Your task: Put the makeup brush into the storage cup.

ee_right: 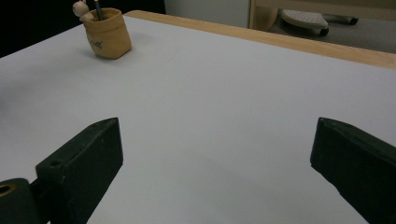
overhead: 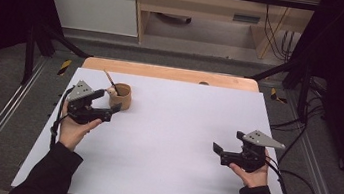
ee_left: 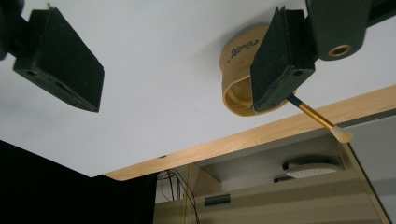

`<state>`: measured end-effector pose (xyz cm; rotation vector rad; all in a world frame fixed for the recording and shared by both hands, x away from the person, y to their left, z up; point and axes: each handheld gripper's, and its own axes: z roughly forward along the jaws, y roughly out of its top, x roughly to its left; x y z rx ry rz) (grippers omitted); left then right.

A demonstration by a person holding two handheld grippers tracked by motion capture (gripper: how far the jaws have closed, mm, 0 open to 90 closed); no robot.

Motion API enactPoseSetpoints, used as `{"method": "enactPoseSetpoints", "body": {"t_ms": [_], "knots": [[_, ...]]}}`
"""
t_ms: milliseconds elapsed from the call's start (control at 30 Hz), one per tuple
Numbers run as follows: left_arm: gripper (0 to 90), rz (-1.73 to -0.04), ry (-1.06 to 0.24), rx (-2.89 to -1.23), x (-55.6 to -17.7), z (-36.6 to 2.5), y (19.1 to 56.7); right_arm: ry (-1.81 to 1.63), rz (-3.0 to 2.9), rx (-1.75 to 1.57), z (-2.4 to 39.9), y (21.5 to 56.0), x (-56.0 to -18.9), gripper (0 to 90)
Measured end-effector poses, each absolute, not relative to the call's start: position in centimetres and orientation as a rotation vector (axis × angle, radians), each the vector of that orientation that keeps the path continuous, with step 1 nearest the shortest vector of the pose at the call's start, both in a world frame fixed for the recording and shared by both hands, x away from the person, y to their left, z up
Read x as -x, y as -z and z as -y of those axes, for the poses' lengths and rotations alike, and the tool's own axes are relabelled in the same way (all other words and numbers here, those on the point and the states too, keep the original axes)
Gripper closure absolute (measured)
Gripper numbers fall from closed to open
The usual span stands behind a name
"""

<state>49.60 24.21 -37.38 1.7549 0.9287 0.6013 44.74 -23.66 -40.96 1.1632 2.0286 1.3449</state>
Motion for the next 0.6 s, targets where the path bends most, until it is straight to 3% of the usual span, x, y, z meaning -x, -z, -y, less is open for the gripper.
{"method": "enactPoseSetpoints", "body": {"t_ms": [600], "knots": [[10.8, -0.906, -0.55, -1.775, -46.4, -24.4, 39.5, -1.367, -2.03, -1.148, 23.5, 40.8, -44.5, 2.8]]}}
